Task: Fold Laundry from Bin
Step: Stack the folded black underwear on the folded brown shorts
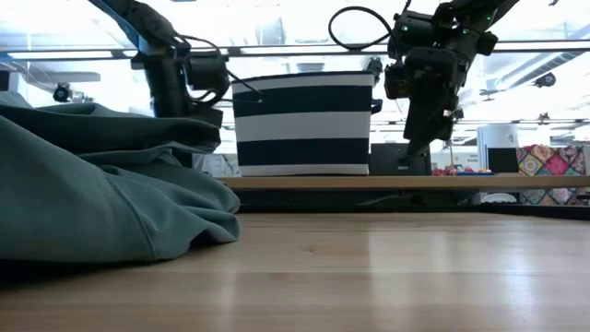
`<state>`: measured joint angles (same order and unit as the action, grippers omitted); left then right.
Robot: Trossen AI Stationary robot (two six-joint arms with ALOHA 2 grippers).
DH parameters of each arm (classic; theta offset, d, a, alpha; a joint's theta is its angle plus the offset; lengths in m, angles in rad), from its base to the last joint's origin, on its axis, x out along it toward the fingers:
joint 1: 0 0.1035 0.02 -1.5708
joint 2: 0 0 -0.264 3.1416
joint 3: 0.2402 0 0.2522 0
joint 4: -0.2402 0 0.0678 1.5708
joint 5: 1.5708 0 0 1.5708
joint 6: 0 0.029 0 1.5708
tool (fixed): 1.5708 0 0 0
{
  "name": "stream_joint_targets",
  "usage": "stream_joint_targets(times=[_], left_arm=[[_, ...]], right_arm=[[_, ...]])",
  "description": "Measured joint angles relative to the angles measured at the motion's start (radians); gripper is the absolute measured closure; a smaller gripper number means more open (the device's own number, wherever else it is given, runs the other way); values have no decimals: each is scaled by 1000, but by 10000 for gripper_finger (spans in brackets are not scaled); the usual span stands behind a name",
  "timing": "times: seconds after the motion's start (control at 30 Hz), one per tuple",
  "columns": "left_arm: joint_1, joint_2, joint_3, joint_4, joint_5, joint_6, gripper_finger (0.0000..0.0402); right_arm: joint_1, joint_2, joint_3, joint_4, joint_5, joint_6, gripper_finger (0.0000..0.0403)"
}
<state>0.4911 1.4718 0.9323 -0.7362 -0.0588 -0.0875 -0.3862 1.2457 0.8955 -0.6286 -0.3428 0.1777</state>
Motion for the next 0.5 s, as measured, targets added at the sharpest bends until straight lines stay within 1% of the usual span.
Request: stream_joint_targets(times=[0.13,0.2,0.27,0.33,0.4,0.5], left_arm=[[0,-34,80,-29,1,-59,243],[0,-71,114,-68,10,-91,213],[0,-108,122,-135,20,-121,188],[0,-138,108,-220,19,-137,169],[-14,-172,64,-282,16,-149,155],[-64,-241,-33,-293,1,-151,143]], right_arm=[[0,0,0,20,-1,-3,184],[0,1,10,21,1,-3,184],[2,8,26,56,2,0,184],[2,23,47,111,2,4,184],[4,50,75,165,2,-15,184],[11,114,135,215,2,-62,184]])
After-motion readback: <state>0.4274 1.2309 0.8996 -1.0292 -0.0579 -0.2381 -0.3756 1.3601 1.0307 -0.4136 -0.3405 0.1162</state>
